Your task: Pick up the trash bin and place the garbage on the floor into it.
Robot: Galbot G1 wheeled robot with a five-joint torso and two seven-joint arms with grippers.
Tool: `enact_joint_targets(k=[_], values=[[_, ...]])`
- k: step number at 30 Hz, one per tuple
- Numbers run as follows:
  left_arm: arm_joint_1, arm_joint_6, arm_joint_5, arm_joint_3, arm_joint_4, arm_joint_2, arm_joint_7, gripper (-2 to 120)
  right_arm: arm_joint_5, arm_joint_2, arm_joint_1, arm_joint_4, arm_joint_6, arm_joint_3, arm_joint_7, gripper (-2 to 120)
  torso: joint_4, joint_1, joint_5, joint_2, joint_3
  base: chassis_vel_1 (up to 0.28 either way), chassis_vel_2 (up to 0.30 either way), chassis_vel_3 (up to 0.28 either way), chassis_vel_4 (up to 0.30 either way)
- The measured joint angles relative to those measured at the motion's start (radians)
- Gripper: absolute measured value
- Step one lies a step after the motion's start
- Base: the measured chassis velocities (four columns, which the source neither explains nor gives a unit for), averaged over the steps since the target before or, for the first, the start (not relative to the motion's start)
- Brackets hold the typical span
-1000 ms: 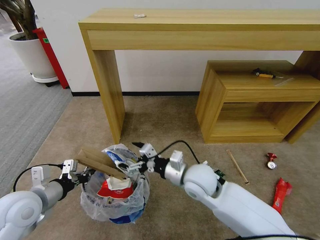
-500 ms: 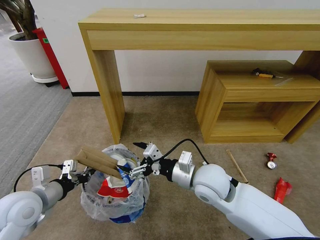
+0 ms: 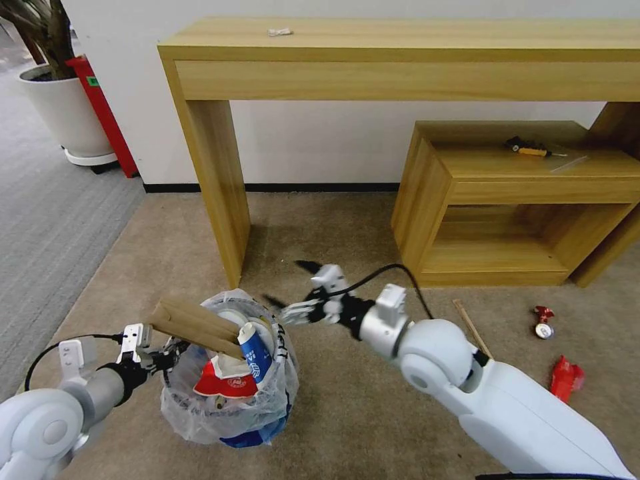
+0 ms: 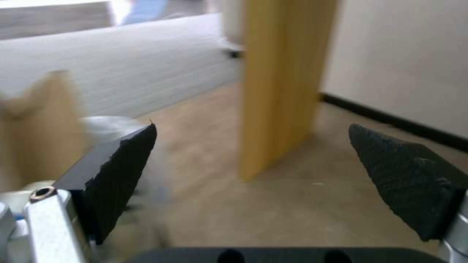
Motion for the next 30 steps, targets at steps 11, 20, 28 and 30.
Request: enact_joint_targets(k=[11,20,28,30], values=[[0.027,0.0,0.137,-0.01,-0.022,-0.085,0.052,0,-0.108,0.048,-0.292,-0.05,0.044,0.339,0.022,100,-0.0002,0.0,0.0,0.0,0.0,0.0,0.0,0.0,0.0],[0.042,0.0,0.23,-0.008,-0.056,-0.129,0.097,0,-0.154,0.057,-0.476,-0.009,0.082,0.489,-0.011,100,-0.0001,0.0,-0.0001,0.0,0.0,0.0,0.0,0.0,0.0],[0.045,0.0,0.243,-0.006,-0.081,-0.149,0.098,0,-0.184,0.063,-0.538,0.013,0.108,0.538,-0.031,100,-0.0001,0.0,-0.0002,0.0,0.0,-0.124,-0.121,0.14,0.125],[0.048,0.0,0.243,-0.009,-0.089,-0.148,0.098,0,-0.191,0.067,-0.55,0.013,0.116,0.546,-0.037,100,-0.0002,0.0,0.0008,0.0,0.0,-0.204,-0.216,0.233,0.234]])
